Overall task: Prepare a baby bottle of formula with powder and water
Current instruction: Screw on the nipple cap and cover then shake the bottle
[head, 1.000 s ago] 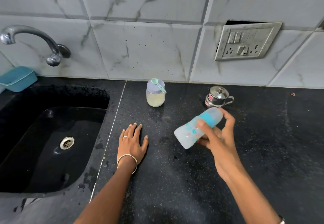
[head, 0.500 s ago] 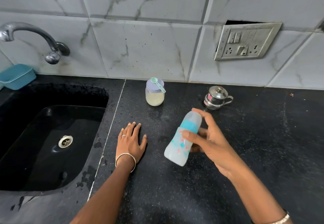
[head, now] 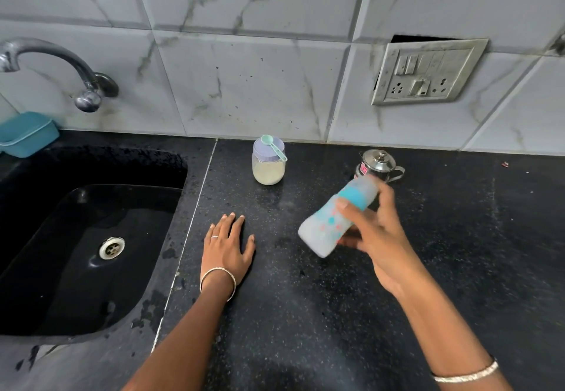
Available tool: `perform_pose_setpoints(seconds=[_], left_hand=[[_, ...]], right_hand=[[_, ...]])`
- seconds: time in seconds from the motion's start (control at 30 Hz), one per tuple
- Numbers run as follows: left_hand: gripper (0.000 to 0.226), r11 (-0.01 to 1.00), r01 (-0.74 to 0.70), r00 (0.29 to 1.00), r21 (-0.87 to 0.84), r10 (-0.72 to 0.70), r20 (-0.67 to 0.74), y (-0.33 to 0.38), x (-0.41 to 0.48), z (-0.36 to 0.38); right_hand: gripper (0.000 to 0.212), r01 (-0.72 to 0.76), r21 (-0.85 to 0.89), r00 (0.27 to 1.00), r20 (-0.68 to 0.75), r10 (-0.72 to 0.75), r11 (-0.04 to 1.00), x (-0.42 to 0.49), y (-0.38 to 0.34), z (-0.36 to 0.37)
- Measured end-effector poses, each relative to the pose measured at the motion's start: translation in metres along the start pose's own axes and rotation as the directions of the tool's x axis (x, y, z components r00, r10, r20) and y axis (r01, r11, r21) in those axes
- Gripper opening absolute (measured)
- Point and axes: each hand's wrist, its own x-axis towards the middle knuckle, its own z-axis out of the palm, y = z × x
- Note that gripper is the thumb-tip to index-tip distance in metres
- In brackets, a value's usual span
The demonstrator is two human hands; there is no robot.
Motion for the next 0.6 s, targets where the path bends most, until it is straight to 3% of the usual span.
perform_pose_setpoints(seconds=[0.07,0.2,0.33,0.37,0.5,0.6], left_hand=[[0.062,1.000,0.000,1.000,0.008,0.000,-0.012,0.000,0.000,0.000],[0.067,1.000,-0.002,1.000,0.014,0.002,-0.023,0.000,0.000,0.001],[0.068,1.000,-0.001,1.000,0.021,0.001,-0.010,0.000,0.000,0.000],[0.066,1.000,0.002,1.000,0.021,-0.002,-0.006,0.000,0.000,-0.001],[0.057,1.000,0.005,1.000,0.019,-0.005,0.011,0.002,-0.001,-0.002],[0.066,1.000,0.004,1.000,0.024,-0.004,0.008,0.001,0.000,-0.003]], right_hand=[[0.063,-0.067,-0.065,0.993,0.093,0.073,0.996,-0.002,-0.004,-0.001],[0.058,-0.009,0.076,0.995,-0.103,0.017,0.997,0.006,-0.005,0.000],[0.065,-0.080,-0.077,0.984,0.155,0.091,0.994,-0.005,-0.001,0.005],[0.066,-0.083,-0.068,0.984,0.151,0.092,0.994,-0.006,-0.001,0.007],[0.062,0.050,0.074,0.996,-0.079,-0.044,0.996,-0.002,0.004,0.008],[0.071,-0.008,-0.070,0.992,0.125,0.017,0.998,-0.006,-0.004,0.006]])
